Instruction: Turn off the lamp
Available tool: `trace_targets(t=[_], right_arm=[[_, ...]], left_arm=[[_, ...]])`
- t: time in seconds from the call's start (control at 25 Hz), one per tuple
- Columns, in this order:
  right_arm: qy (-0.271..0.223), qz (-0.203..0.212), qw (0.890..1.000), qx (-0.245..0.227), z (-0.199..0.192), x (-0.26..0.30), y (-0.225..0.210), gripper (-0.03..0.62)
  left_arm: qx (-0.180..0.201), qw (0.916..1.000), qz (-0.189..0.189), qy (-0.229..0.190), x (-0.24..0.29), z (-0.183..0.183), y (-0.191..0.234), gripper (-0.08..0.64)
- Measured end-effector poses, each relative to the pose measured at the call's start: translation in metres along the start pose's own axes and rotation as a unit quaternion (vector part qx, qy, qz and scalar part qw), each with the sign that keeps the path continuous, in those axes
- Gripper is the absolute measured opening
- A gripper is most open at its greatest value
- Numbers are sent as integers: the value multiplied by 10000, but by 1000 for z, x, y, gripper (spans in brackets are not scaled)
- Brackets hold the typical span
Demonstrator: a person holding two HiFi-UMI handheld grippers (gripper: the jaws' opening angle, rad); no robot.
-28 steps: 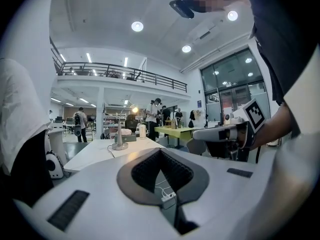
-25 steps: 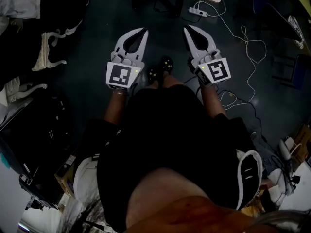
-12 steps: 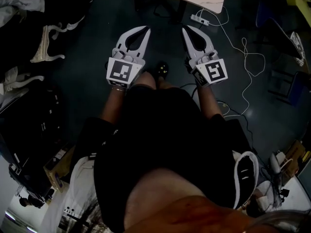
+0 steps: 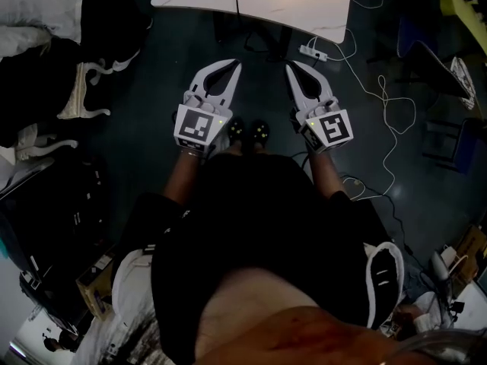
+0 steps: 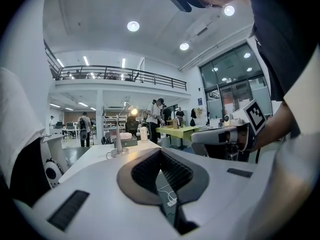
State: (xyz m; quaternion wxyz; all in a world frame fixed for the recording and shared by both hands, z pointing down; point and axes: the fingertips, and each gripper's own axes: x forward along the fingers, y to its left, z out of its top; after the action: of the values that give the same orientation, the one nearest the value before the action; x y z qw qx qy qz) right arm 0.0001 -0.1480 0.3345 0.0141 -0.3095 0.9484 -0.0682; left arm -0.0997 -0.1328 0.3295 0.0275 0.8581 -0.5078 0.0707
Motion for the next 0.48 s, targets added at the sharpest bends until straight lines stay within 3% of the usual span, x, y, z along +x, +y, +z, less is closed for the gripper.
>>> trace_targets(t=[0.48], right_arm=[[-21, -107, 9999, 33, 3, 12, 5, -17]], left_arm=[[63, 9999, -146, -19, 3, 0, 15, -5]])
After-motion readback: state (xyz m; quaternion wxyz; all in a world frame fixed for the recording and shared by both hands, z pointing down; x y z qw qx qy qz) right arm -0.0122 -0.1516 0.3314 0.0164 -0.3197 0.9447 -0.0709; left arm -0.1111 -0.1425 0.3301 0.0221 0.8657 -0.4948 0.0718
